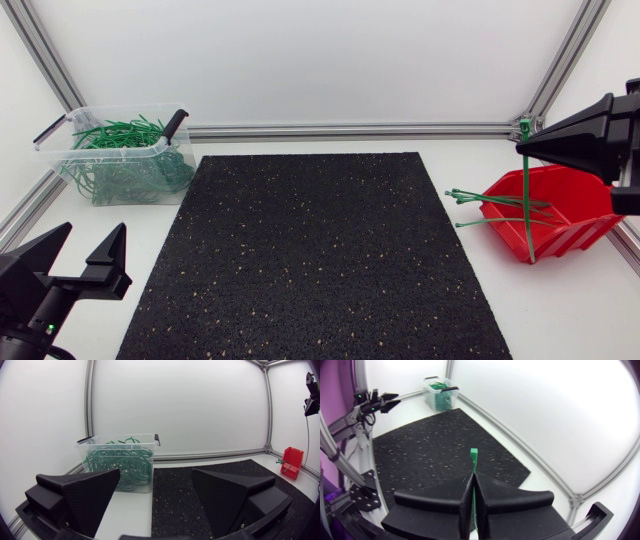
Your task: Take a green cable tie from the red box, thread the tail through the head to close it, then place it in the transparent bin on the left.
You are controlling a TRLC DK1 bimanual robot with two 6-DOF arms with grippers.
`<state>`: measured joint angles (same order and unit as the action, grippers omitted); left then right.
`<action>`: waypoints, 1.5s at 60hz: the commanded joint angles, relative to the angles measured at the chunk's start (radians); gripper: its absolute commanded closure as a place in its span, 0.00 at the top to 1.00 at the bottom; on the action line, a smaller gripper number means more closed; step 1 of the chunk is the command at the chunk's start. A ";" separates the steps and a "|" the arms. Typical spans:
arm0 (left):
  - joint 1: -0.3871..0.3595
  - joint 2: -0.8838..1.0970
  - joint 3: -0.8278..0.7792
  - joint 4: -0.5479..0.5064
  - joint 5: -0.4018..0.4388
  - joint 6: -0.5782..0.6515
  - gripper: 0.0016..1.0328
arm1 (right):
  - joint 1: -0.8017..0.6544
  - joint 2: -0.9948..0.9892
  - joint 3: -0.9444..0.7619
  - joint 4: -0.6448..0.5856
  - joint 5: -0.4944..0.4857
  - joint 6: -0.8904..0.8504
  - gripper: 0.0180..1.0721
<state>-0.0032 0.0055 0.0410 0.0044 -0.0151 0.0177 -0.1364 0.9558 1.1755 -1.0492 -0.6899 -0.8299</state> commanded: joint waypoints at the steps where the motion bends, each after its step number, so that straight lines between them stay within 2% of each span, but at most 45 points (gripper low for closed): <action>1: -0.009 0.007 -0.038 -0.026 0.006 -0.028 0.96 | 0.014 0.087 0.062 -0.104 -0.065 0.005 0.06; 8: -0.009 0.008 -0.038 -0.027 0.006 -0.028 0.96 | 0.031 0.205 0.113 -0.267 -0.146 -0.066 0.06; 20: -0.014 0.010 -0.038 -0.027 0.006 -0.028 0.96 | 0.043 0.356 0.141 -0.360 -0.184 -0.101 0.05; 41: -0.052 0.008 -0.038 -0.026 0.006 -0.030 0.96 | 0.123 0.420 0.131 -0.354 -0.235 -0.083 0.05; 48: -0.064 -0.004 -0.038 -0.023 0.006 -0.030 0.96 | 0.139 0.428 0.127 -0.325 -0.240 -0.075 0.05; 53: -0.075 -0.018 -0.039 -0.015 0.006 -0.030 0.96 | 0.164 0.411 0.107 -0.247 -0.224 0.002 0.05; 64: -0.087 0.054 0.026 -0.014 0.006 -0.055 0.96 | 0.333 0.350 0.053 -0.041 -0.056 0.250 0.05; 72: -0.118 0.232 0.100 0.042 0.004 -0.081 0.96 | 0.489 0.288 -0.004 0.163 0.102 0.419 0.05; 75: -0.135 0.284 0.131 0.046 0.004 -0.094 0.96 | 0.551 0.274 -0.016 0.232 0.194 0.466 0.05; 83: -0.248 0.407 0.212 0.043 -0.029 -0.140 0.96 | 0.704 0.199 -0.085 0.439 0.391 0.572 0.05; 86: -0.310 0.455 0.244 0.043 -0.063 -0.150 0.96 | 0.755 0.192 -0.091 0.469 0.443 0.629 0.05; 90: -0.393 0.521 0.292 0.042 -0.114 -0.173 0.96 | 0.828 0.196 -0.088 0.505 0.576 0.706 0.05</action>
<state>-0.3218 0.4568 0.2611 0.0284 -0.0933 -0.1097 0.6231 1.1587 1.1122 -0.5823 -0.2001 -0.2382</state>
